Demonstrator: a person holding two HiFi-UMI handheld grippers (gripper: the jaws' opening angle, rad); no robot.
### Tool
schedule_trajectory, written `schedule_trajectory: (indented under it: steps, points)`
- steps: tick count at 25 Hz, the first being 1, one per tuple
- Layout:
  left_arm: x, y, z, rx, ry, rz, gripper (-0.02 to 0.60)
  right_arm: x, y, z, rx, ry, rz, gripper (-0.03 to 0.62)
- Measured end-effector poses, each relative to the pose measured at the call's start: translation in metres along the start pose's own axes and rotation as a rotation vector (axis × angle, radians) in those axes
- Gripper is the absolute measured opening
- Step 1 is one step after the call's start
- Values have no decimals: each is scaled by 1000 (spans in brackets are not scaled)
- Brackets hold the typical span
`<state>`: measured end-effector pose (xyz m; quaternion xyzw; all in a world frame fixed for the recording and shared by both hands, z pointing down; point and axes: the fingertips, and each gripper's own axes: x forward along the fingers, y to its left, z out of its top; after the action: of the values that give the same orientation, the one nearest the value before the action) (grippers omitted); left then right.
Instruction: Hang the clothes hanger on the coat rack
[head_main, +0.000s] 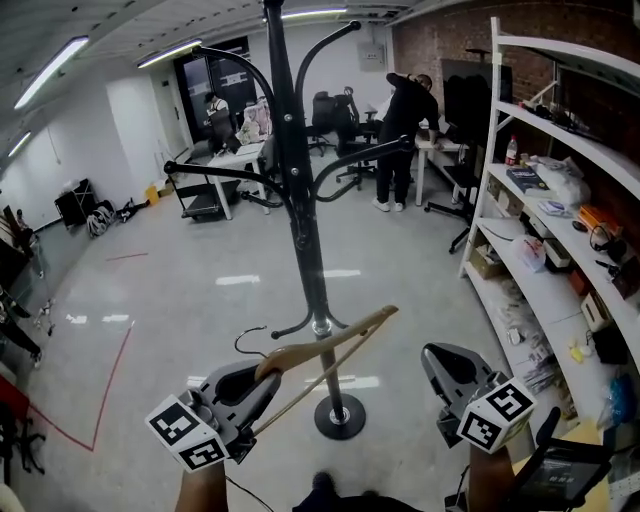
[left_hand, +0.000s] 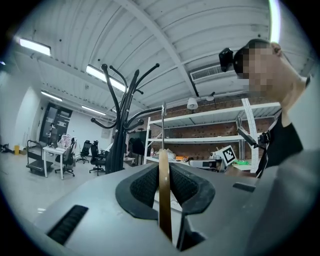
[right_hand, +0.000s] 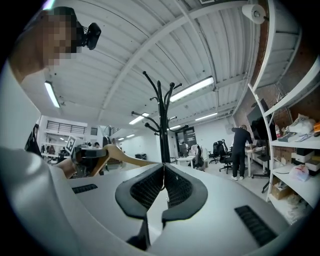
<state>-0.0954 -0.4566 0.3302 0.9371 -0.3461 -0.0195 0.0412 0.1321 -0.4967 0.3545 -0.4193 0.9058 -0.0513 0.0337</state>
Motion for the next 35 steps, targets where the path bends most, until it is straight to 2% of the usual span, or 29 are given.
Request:
schedule_trajectory:
  steps: [7, 11, 16, 18, 21, 25, 35]
  points:
    - [35, 48, 18, 33, -19, -70, 51, 38, -21, 7, -16, -12, -48, 8]
    - [52, 67, 26, 20, -21, -130, 52, 61, -23, 19, -35, -33, -53, 8]
    - [79, 94, 36, 69, 15, -186, 52, 89, -33, 24, -25, -40, -82, 8]
    - [90, 102, 37, 78, 27, -202, 52, 101, -29, 26, -32, -44, -62, 8]
    - [107, 107, 34, 91, 41, -237, 52, 119, -22, 22, -58, -27, -12, 8]
    - [124, 111, 32, 80, 67, -280, 52, 132, -17, 10, -36, 1, 13, 8]
    - [148, 118, 14, 97, 136, -332, 52, 137, -28, 2, -9, 18, -17, 8]
